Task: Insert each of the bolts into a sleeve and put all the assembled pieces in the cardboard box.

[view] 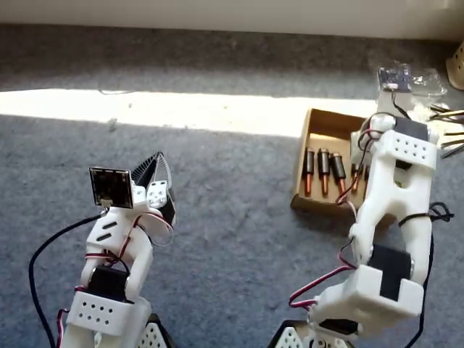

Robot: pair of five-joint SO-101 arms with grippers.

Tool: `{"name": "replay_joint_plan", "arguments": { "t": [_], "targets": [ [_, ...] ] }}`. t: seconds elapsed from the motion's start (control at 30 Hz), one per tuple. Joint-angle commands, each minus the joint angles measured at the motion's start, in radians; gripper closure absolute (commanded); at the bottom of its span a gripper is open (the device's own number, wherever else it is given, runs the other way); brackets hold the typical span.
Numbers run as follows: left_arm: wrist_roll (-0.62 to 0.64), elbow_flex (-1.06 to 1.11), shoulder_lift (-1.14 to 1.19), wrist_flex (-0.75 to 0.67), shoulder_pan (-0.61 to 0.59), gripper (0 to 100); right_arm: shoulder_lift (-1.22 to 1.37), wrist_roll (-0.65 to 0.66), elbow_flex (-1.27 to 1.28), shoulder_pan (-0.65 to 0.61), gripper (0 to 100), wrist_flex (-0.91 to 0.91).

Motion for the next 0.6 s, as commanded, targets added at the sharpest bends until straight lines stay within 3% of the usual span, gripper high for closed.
{"name": "replay_joint_plan", "arguments": {
  "t": [0.0, 0.13, 0.33, 0.57],
  "targets": [
    [-0.025, -0.008, -0.013, -0.023, -0.013, 99, -0.151, 0.003, -0.047, -0.056, 78.3, 0.051],
    [-0.025, -0.008, -0.013, -0.023, -0.013, 99, -0.255, 0.002, -0.044, -0.093, 79.2, 0.117],
    [-0.025, -0.010, -0.013, -0.023, -0.013, 99, -0.384, 0.002, -0.044, -0.153, 91.1, 0.202],
    [-0.025, -0.013, -0.013, -0.023, -0.013, 99, -0.530, 0.002, -0.044, -0.219, 97.1, 0.283]
  ]
}}
